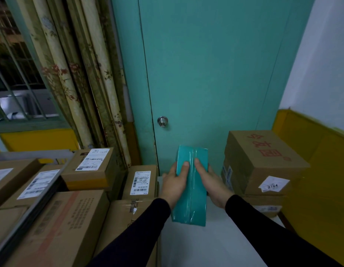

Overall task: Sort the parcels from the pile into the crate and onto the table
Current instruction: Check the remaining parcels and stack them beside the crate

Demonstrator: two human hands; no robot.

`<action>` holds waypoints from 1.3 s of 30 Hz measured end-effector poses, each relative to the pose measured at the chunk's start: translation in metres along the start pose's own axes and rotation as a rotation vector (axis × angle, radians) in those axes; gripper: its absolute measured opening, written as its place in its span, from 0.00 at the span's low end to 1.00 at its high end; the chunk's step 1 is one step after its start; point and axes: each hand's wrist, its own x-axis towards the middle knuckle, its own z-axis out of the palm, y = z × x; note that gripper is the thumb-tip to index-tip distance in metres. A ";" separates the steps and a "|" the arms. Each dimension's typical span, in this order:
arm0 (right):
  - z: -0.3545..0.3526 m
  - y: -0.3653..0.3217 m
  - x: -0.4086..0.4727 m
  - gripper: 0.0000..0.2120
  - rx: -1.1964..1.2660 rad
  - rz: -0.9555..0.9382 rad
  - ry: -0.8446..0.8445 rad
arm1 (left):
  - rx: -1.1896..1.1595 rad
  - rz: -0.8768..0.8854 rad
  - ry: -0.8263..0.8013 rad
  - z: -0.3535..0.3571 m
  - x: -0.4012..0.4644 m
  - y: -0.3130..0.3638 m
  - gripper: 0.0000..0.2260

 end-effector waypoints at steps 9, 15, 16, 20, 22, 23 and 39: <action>0.002 0.001 -0.005 0.15 -0.170 -0.065 0.050 | 0.022 0.065 0.010 0.002 0.003 -0.001 0.33; 0.000 -0.001 -0.001 0.16 -0.221 -0.097 0.068 | 0.064 0.102 0.013 0.003 0.009 0.000 0.32; 0.001 0.000 0.000 0.14 -0.223 -0.093 0.082 | 0.067 0.095 0.019 0.004 0.010 -0.001 0.32; 0.003 0.001 -0.002 0.20 -0.133 -0.071 0.068 | 0.074 0.095 0.001 0.002 0.006 0.002 0.24; 0.005 -0.001 -0.004 0.17 -0.072 -0.055 0.076 | 0.051 0.092 0.004 0.000 0.006 0.006 0.20; 0.005 -0.002 -0.003 0.14 -0.060 -0.061 0.074 | -0.002 0.087 0.017 -0.002 0.006 0.007 0.17; -0.006 -0.017 -0.001 0.21 -0.250 0.002 -0.003 | -0.440 0.094 0.019 -0.042 -0.004 0.020 0.29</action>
